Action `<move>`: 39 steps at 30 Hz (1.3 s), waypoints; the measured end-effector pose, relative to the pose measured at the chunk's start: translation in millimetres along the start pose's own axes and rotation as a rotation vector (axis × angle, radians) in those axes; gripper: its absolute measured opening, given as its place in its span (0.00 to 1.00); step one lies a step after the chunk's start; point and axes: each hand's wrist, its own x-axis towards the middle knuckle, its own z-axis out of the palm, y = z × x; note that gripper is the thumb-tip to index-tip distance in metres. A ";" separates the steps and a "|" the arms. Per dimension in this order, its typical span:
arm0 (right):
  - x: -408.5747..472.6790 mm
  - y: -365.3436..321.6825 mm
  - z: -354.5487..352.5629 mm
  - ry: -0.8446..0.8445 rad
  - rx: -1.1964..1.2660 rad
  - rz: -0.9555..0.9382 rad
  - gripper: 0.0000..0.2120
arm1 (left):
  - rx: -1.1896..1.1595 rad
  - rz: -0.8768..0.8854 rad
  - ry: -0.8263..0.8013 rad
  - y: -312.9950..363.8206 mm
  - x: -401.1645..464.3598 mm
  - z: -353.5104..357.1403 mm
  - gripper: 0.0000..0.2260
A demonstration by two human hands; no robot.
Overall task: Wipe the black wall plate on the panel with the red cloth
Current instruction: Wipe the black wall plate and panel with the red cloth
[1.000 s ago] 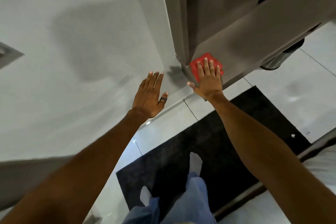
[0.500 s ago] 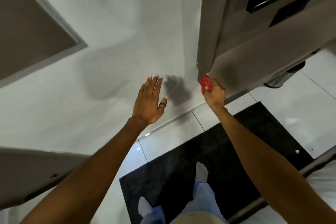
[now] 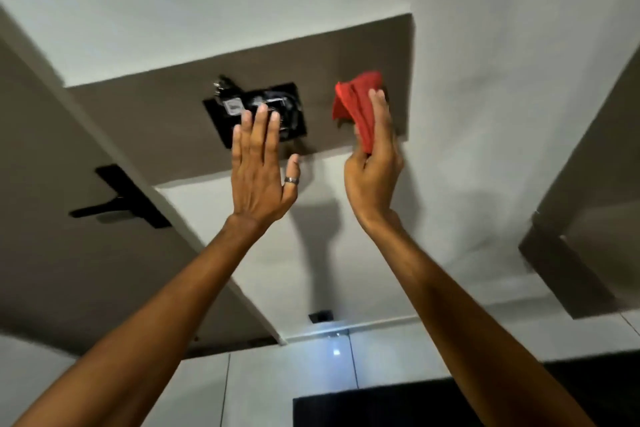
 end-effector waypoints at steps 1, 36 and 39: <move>1.2 -9.2 23.3 -0.010 -0.017 -0.099 0.32 | 0.021 -0.016 0.030 -20.6 4.2 -9.3 0.30; 6.6 59.1 149.0 0.156 -0.481 -0.756 0.19 | 0.277 0.040 0.286 -161.7 33.4 21.1 0.28; 0.4 62.8 147.3 0.143 -0.504 -0.772 0.17 | 0.296 0.040 0.289 -160.8 32.0 21.0 0.28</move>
